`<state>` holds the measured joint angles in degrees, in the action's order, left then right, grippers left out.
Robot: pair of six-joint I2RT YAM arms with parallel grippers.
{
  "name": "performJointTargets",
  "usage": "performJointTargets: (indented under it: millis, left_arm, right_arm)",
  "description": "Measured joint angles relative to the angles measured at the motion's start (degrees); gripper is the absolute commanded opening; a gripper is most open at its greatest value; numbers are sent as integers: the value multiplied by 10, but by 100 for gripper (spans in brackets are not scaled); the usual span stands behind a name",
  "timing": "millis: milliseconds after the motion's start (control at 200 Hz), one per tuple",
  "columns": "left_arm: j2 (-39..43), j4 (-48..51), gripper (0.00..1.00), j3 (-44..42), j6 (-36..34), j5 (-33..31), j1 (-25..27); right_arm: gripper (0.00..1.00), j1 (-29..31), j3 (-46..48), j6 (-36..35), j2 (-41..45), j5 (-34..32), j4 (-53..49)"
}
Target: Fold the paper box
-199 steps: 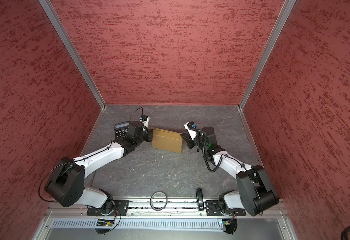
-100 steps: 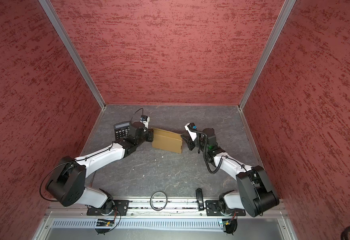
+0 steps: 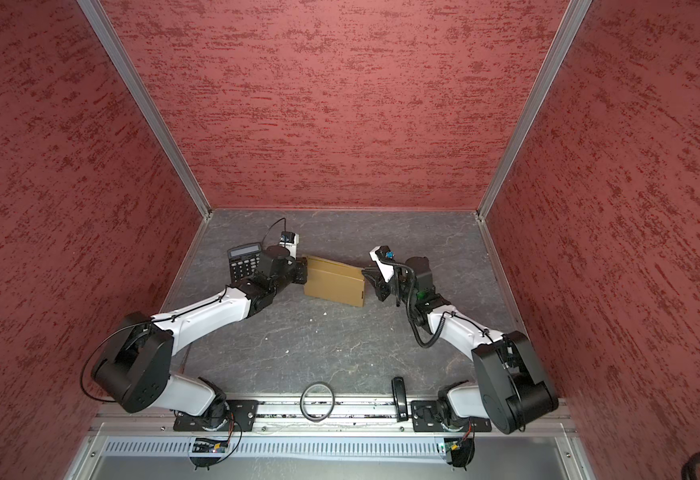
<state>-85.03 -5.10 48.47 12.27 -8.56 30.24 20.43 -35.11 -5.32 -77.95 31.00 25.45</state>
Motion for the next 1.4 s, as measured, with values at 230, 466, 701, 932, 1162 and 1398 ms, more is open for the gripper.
performJointTargets:
  millis: [230, 466, 701, 932, 1162, 1398]
  left_arm:
    - [3, -20, 0, -13, 9, -3, 1]
    - [3, -37, 0, -22, 13, -5, 2]
    - [3, -49, 0, -28, 15, -6, 2]
    - [4, -55, 0, -31, 19, -6, 2]
    - [4, -56, 0, -32, 21, -7, 2]
    - [7, -60, 0, -37, 21, -7, 2]
  right_arm:
    - [17, 1, 0, 0, 0, 0, 0]
    - [17, 1, 0, 0, -1, 0, 0]
    - [17, 1, 1, 2, -4, 0, 3]
    - [27, 2, 3, 7, -4, -1, 2]
    - [43, 4, 3, 12, 5, -2, -12]
    - [53, 5, 2, 21, 37, -14, -26]
